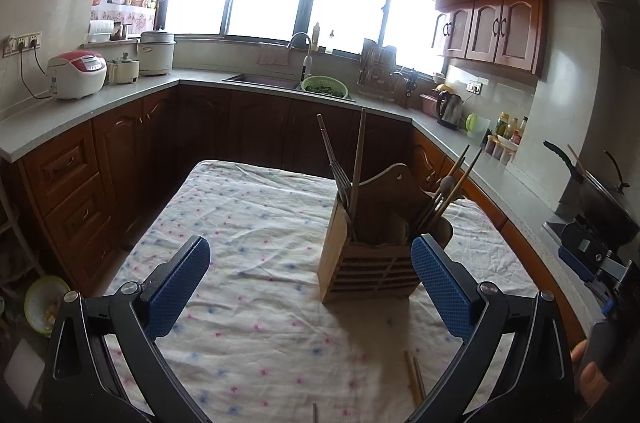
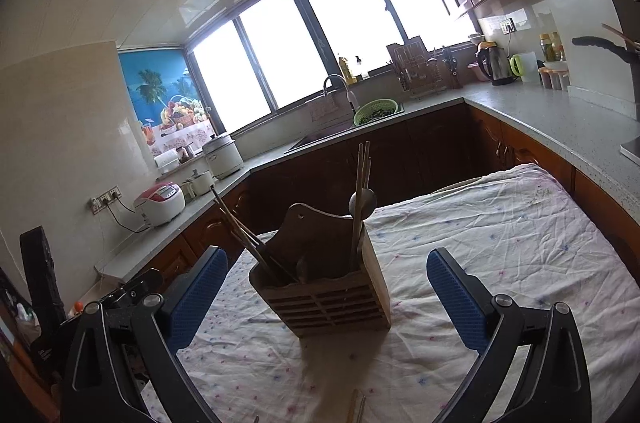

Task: Organize utensils
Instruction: 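Withdraw both open tools back over the cloth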

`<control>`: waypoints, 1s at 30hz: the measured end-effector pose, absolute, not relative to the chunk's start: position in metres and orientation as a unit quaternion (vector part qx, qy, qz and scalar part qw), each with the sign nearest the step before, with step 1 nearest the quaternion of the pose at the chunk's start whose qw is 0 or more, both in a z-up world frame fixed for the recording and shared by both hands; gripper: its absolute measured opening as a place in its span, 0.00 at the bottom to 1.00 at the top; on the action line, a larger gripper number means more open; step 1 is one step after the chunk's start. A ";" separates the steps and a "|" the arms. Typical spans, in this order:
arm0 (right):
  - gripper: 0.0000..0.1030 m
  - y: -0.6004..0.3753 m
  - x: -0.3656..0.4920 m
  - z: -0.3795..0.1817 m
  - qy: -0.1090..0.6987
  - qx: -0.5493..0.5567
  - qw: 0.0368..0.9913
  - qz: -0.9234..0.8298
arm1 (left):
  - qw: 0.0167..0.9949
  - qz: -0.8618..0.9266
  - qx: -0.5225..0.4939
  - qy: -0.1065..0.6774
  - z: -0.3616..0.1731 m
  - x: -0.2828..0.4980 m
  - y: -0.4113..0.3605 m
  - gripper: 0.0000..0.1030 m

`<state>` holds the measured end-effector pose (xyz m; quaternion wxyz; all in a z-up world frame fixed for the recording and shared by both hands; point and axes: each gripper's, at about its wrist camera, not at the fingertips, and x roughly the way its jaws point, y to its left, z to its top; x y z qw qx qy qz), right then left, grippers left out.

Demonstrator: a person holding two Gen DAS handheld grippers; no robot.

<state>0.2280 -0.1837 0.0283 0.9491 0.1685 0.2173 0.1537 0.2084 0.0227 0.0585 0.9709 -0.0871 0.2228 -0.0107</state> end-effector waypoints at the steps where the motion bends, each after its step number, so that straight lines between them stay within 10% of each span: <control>1: 0.99 -0.183 0.221 0.028 0.216 0.168 0.949 0.155 | 0.971 -0.011 -0.087 0.224 0.058 0.202 0.023 1.00; 30: 1.00 -0.163 0.085 0.080 0.151 0.068 0.970 0.178 | 0.986 -0.015 -0.060 0.156 0.083 0.055 0.038 1.00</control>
